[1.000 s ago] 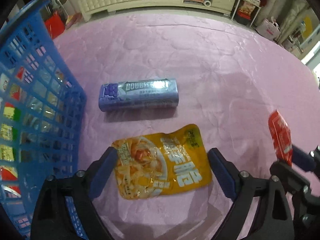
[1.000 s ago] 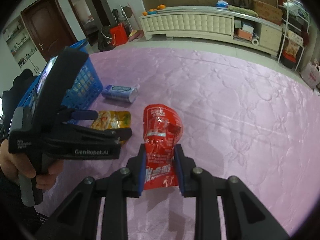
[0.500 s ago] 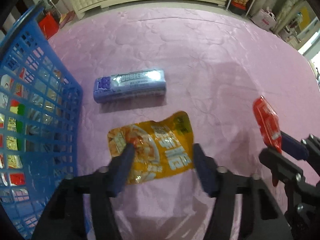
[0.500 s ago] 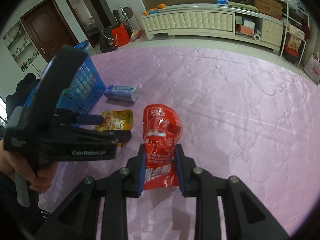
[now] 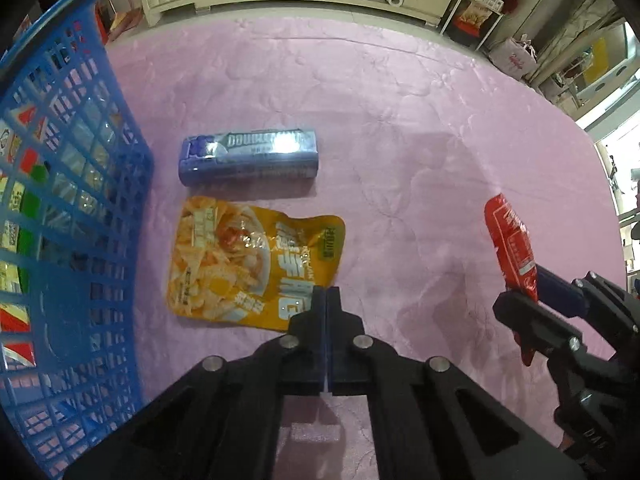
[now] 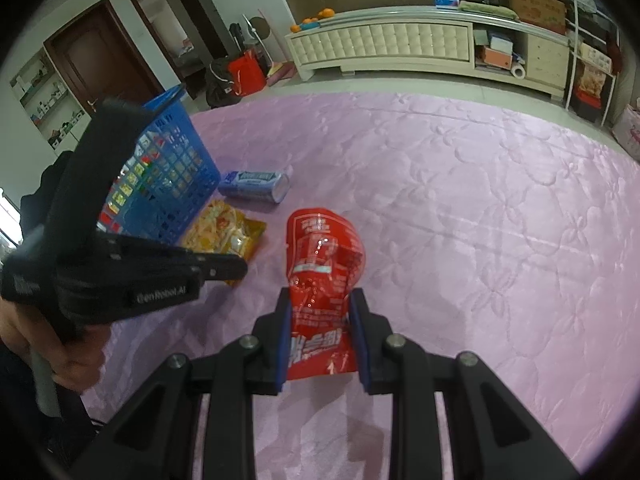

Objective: Organize snacks
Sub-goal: 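Grasp the yellow noodle pouch with left tool while right tool holds the red pouch, then carry the yellow pouch and red pouch over the basket with both tools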

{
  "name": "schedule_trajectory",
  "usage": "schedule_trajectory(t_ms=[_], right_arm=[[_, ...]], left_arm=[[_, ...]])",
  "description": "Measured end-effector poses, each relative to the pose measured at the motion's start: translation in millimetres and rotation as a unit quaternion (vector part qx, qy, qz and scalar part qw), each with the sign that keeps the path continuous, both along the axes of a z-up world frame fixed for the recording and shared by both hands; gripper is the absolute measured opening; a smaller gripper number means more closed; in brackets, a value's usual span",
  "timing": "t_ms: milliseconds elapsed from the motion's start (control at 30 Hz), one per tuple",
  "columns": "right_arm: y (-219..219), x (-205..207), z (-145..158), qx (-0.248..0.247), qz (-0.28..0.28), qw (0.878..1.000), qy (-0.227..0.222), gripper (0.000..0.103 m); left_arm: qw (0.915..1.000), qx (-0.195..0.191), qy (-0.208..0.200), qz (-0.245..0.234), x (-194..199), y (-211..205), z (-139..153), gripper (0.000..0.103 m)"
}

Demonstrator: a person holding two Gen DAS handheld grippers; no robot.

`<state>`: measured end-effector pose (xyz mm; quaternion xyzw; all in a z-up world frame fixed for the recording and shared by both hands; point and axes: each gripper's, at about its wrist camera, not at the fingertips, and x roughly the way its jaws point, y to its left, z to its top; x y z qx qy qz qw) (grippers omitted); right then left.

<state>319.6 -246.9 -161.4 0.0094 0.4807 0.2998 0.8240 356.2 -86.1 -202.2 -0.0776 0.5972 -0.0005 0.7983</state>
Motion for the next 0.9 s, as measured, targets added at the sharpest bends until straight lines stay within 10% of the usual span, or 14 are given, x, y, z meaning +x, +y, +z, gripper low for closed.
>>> schedule_trajectory(t_ms=[900], right_arm=[[14, -64, 61, -0.025, -0.024, 0.999, -0.021, 0.031]], left_arm=[[0.9889, -0.044, -0.133, -0.048, -104, 22, 117, 0.0]])
